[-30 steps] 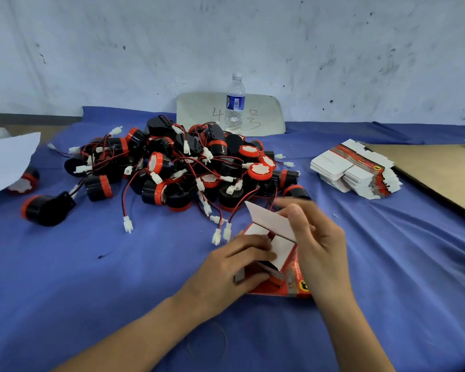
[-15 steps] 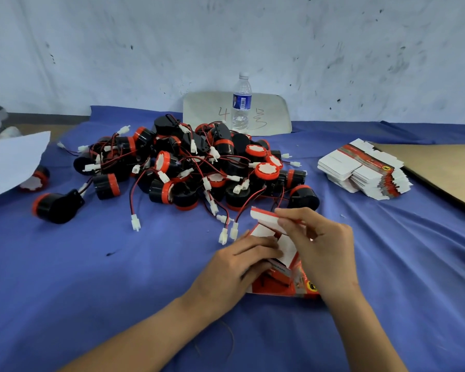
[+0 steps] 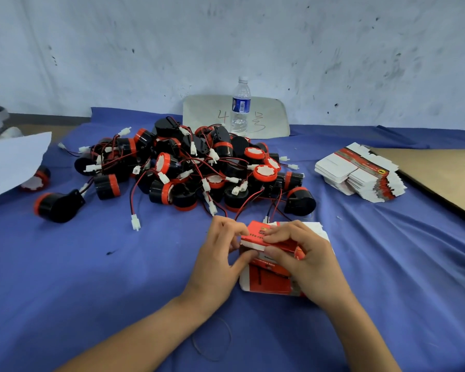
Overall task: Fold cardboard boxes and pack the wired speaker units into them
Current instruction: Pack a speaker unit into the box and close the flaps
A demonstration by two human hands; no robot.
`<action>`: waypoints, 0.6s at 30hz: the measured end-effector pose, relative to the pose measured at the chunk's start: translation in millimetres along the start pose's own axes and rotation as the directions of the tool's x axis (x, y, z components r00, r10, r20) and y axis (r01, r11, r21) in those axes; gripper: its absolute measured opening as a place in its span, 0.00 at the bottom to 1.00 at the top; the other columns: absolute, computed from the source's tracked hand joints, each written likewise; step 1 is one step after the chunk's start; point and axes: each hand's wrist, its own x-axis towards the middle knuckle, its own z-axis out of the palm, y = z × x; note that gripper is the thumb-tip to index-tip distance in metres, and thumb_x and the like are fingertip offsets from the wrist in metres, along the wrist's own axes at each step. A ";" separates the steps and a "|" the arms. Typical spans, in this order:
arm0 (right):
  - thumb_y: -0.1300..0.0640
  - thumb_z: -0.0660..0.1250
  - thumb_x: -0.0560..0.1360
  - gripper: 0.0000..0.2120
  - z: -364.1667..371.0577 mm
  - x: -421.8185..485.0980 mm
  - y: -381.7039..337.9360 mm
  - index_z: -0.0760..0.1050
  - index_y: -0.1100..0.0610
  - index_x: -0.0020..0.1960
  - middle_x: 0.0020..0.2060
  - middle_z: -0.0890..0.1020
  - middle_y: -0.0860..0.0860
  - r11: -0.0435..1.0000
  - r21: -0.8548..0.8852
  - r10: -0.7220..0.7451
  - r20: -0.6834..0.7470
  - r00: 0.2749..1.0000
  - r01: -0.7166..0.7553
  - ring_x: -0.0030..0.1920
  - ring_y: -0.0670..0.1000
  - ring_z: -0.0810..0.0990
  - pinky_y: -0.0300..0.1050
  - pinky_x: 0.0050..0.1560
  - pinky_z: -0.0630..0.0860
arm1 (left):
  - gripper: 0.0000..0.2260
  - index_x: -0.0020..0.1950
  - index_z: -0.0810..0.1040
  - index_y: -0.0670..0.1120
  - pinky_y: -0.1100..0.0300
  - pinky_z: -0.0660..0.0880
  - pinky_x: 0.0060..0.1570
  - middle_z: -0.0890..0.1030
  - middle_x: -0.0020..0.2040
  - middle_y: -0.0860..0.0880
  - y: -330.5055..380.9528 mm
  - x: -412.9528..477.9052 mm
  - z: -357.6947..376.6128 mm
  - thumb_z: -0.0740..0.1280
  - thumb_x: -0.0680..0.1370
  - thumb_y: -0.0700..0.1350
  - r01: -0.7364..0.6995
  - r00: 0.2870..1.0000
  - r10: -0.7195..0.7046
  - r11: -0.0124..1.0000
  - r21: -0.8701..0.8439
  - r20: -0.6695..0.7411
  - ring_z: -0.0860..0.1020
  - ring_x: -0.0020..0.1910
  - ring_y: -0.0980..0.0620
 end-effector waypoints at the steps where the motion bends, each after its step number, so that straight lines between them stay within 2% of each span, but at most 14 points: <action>1: 0.68 0.74 0.69 0.15 0.1 -0.3 0.5 0.79 0.47 0.40 0.44 0.82 0.46 1.000 -0.001 -0.007 -0.005 1.000 0.007 0.51 0.38 0.78 0.26 0.50 0.69 | 0.17 0.53 0.72 0.53 0.61 0.77 0.46 0.69 0.53 0.55 0.8 0.1 -0.2 0.74 0.73 0.38 0.023 1.000 -0.023 1.000 -0.012 -0.007 0.72 0.44 0.55; 5: 0.67 0.74 0.69 0.14 4.6 -1.7 6.1 0.80 0.47 0.42 0.46 0.81 0.43 0.996 -0.061 -0.071 -0.037 0.997 0.069 0.52 0.38 0.78 0.27 0.51 0.70 | 0.09 0.51 0.79 0.44 0.67 0.76 0.45 0.71 0.51 0.54 2.5 1.1 -2.0 0.72 0.73 0.36 0.006 1.000 -0.007 1.000 -0.015 -0.026 0.74 0.43 0.57; 8: 0.65 0.74 0.70 0.09 7.7 -1.8 12.2 0.83 0.54 0.46 0.49 0.80 0.40 0.980 -0.157 -0.137 -0.073 0.988 0.124 0.53 0.38 0.78 0.28 0.53 0.70 | 0.07 0.50 0.80 0.46 0.69 0.75 0.42 0.75 0.48 0.53 1.1 2.6 -3.7 0.71 0.74 0.36 0.051 0.998 -0.053 0.998 -0.045 -0.037 0.76 0.45 0.59; 11: 0.63 0.73 0.71 0.09 8.5 -2.0 14.5 0.83 0.52 0.49 0.51 0.80 0.38 0.975 -0.182 -0.144 -0.081 0.986 0.128 0.55 0.38 0.78 0.29 0.55 0.70 | 0.09 0.50 0.80 0.47 0.71 0.74 0.42 0.77 0.48 0.52 -0.6 3.5 -4.4 0.71 0.74 0.35 0.098 0.994 -0.101 0.992 -0.082 -0.035 0.77 0.45 0.60; 13: 0.57 0.70 0.73 0.11 6.7 -1.6 13.0 0.81 0.45 0.53 0.55 0.78 0.35 0.980 -0.174 -0.104 -0.015 0.995 0.099 0.61 0.36 0.74 0.30 0.62 0.67 | 0.09 0.50 0.80 0.48 0.73 0.73 0.43 0.77 0.48 0.52 -0.8 3.4 -4.1 0.71 0.75 0.35 0.096 0.995 -0.099 0.992 -0.080 -0.031 0.77 0.45 0.60; 15: 0.52 0.66 0.74 0.13 3.2 -0.2 11.8 0.76 0.38 0.57 0.60 0.75 0.33 0.983 -0.175 -0.043 0.090 0.995 0.058 0.69 0.36 0.65 0.30 0.67 0.60 | 0.07 0.50 0.81 0.46 0.73 0.72 0.43 0.77 0.47 0.53 -1.4 3.6 -4.0 0.70 0.75 0.35 0.080 0.996 -0.082 0.994 -0.069 -0.029 0.77 0.45 0.61; 18: 0.60 0.64 0.78 0.18 -2.9 0.4 11.5 0.73 0.41 0.63 0.68 0.69 0.37 0.984 -0.175 0.003 0.210 0.978 0.035 0.75 0.38 0.54 0.33 0.72 0.53 | 0.05 0.50 0.81 0.44 0.65 0.76 0.45 0.77 0.46 0.53 -3.5 3.5 -3.8 0.68 0.77 0.36 0.073 0.997 -0.075 0.995 -0.073 -0.025 0.77 0.45 0.60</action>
